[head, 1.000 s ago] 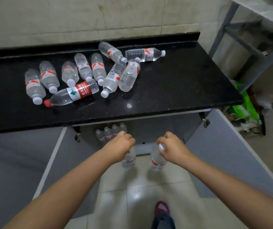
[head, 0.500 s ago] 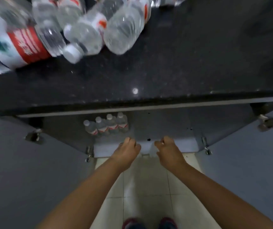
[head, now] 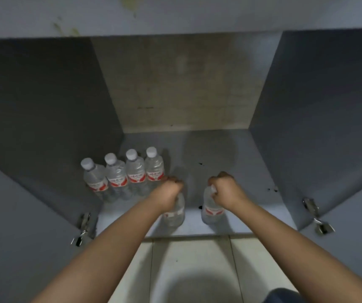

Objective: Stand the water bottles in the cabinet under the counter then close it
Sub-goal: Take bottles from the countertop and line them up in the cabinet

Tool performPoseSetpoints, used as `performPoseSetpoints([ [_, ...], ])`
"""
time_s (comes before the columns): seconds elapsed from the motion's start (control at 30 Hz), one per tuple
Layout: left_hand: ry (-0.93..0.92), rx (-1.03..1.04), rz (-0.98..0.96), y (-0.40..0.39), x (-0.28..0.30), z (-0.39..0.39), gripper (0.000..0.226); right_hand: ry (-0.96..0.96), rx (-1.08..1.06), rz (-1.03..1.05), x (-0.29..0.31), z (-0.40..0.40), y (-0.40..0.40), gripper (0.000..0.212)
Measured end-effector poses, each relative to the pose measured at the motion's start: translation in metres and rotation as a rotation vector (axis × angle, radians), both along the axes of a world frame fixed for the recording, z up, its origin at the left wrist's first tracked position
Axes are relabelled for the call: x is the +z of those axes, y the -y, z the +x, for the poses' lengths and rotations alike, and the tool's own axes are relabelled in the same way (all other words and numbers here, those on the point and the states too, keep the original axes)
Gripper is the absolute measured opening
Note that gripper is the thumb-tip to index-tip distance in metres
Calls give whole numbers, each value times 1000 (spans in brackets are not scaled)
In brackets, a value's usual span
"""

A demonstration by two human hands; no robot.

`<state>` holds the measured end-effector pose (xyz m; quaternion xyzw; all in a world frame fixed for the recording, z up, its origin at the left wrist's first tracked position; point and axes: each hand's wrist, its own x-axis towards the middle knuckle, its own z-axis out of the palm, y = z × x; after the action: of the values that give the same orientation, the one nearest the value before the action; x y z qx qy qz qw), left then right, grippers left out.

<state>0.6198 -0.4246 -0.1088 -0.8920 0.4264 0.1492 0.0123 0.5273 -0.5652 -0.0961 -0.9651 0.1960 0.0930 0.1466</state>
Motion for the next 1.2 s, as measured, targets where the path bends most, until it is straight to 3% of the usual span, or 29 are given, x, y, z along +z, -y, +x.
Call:
performPoseSetpoints([
  [0.27, -176, 24, -43, -13, -5, 20, 57, -72, 89, -106, -3, 11, 17, 42],
  [0.47, -226, 135, -216, -24, -3, 20, 50, -142, 170, -105, 1, 23, 22, 47],
  [0.63, -161, 168, -205, -19, -3, 18, 31, -153, 180, -113, 4, 25, 23, 42],
  [0.87, 64, 490, -127, -16, -12, 6, 44, -81, 87, -156, -2, 20, 19, 42],
  [0.97, 24, 432, -173, -19, -12, 9, 43, -76, 52, -217, -8, 21, 12, 39],
  [1.07, -87, 222, -217, -28, -9, 12, 36, -85, 89, -243, -12, 22, 2, 32],
  [1.2, -138, 160, -251, -38, -2, 15, 46, -109, 370, -105, -8, 23, 11, 31],
])
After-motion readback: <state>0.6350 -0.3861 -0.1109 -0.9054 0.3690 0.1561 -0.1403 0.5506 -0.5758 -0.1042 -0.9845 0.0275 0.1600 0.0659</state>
